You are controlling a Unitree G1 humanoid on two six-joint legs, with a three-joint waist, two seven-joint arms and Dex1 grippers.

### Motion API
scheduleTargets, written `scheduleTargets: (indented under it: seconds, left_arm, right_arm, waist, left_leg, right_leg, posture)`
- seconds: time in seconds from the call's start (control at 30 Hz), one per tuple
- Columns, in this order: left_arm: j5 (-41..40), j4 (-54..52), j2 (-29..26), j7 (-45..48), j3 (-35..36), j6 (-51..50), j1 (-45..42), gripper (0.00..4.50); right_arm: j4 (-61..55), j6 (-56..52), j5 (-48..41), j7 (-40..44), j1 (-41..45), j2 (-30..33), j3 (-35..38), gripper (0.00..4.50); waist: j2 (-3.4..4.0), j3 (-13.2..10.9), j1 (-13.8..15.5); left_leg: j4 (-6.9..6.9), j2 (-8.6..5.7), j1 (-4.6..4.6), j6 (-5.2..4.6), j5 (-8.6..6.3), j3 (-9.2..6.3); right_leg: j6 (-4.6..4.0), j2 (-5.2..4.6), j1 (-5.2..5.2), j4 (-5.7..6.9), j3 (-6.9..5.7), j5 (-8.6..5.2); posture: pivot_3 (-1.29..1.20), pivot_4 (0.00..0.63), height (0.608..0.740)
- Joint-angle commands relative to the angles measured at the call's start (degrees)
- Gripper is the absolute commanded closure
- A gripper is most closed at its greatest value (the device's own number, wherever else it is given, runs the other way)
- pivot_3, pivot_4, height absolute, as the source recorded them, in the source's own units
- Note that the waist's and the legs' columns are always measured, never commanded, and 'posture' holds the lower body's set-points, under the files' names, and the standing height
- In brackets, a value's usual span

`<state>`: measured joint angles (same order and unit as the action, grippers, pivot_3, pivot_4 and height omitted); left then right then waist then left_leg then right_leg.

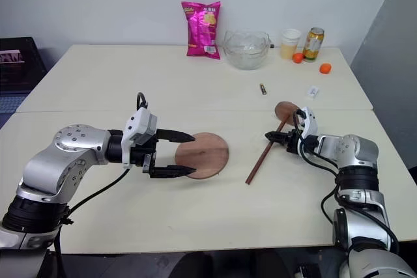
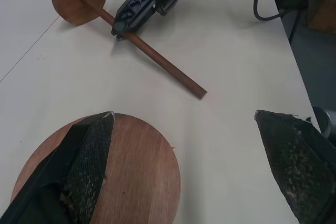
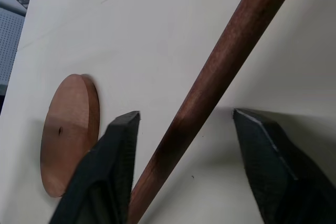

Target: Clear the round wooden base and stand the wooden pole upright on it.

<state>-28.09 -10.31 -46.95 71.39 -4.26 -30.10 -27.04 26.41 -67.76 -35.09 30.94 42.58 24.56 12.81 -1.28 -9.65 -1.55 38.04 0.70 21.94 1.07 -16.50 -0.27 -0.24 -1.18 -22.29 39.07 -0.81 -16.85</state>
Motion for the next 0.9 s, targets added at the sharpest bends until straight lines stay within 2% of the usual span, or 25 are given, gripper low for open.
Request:
scheduleTargets:
  seconds: [0.03,0.17,0.3,0.57,0.7,0.9]
  left_arm:
    - [0.17,-0.23,-0.13,-0.14,1.19,1.18,-0.09,0.0]
    - [0.37,-0.02,-0.12,-0.12,1.11,1.36,-0.05,0.0]
    - [0.53,0.19,-0.27,-0.08,1.16,1.5,0.1,0.0]
    - [0.41,0.72,-1.87,-0.1,2.9,1.35,1.07,0.0]
    - [0.14,0.64,-2.69,-0.78,4.23,0.81,1.93,0.0]
    - [-0.38,0.66,-5.63,-2.65,9.98,0.21,6.34,0.0]
  right_arm:
    - [-0.43,-0.82,-1.56,0.31,1.71,-0.2,2.54,2.72]
    - [-0.71,-1.72,-2.18,0.04,1.98,-0.45,4.11,3.67]
    - [-1.8,-2.42,-3.37,-0.26,1.88,-0.13,5.59,4.11]
    - [-11.64,-1.44,-6.29,1.16,-0.74,1.04,6.95,4.25]
    - [-19.76,2.55,-4.86,3.66,-3.56,2.68,3.39,4.26]
    - [-33.3,8.94,-5.6,7.57,-6.61,3.16,-0.78,4.26]
  waist:
    - [0.0,0.0,0.0]
    - [0.0,0.0,0.0]
    - [0.0,0.0,0.16]
    - [0.0,0.0,0.1]
    - [0.0,0.0,0.01]
    - [0.01,-0.01,-0.39]
  left_leg:
    - [0.0,0.0,0.0,0.0,0.0,0.0]
    - [0.0,0.0,0.0,0.0,0.0,0.01]
    - [0.0,0.0,-0.01,0.0,0.0,0.02]
    - [-0.01,-0.02,0.03,-0.01,0.0,0.05]
    - [-0.03,-0.01,0.03,-0.01,-0.01,0.03]
    - [-0.09,0.03,0.0,-0.01,-0.01,0.05]
  right_leg:
    - [0.0,0.0,0.0,0.0,0.0,0.0]
    - [0.0,0.0,0.0,-0.01,0.01,0.0]
    - [0.0,0.0,0.0,-0.01,0.02,0.0]
    - [0.02,-0.04,-0.02,-0.04,0.03,0.01]
    - [0.02,-0.03,-0.04,-0.04,0.03,0.01]
    - [0.03,0.0,-0.07,-0.03,0.05,0.0]
  posture:
    - [0.0,0.15,0.74]
    - [0.0,0.15,0.74]
    - [0.0,0.15,0.74]
    - [0.0,0.15,0.74]
    - [0.0,0.15,0.74]
    - [0.0,0.15,0.74]
